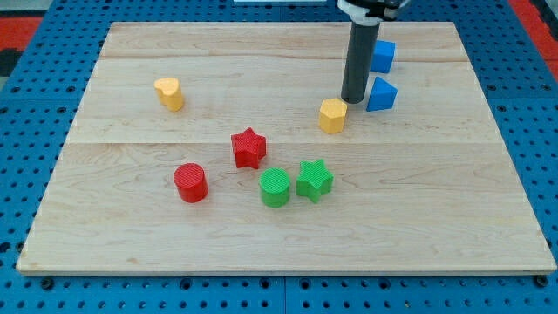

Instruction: Push yellow hexagon diagonally above green star

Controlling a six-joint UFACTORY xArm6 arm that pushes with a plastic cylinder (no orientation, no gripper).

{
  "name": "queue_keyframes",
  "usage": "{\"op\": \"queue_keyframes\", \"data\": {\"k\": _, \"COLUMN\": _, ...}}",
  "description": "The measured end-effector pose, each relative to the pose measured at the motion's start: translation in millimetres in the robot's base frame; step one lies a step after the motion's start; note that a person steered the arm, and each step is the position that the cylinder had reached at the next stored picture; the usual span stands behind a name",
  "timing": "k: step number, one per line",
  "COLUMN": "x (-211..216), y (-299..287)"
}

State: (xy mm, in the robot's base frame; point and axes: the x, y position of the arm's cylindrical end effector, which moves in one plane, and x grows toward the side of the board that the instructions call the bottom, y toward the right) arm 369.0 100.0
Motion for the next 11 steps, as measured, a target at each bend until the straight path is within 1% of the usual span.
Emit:
{"op": "queue_keyframes", "data": {"k": 1, "x": 24, "y": -2}}
{"op": "queue_keyframes", "data": {"k": 2, "x": 36, "y": 7}}
{"op": "queue_keyframes", "data": {"k": 3, "x": 18, "y": 0}}
{"op": "queue_keyframes", "data": {"k": 4, "x": 6, "y": -52}}
{"op": "queue_keyframes", "data": {"k": 5, "x": 4, "y": -107}}
{"op": "queue_keyframes", "data": {"k": 6, "x": 19, "y": -109}}
{"op": "queue_keyframes", "data": {"k": 7, "x": 45, "y": -53}}
{"op": "queue_keyframes", "data": {"k": 8, "x": 45, "y": -46}}
{"op": "queue_keyframes", "data": {"k": 10, "x": 42, "y": -44}}
{"op": "queue_keyframes", "data": {"k": 11, "x": 42, "y": -68}}
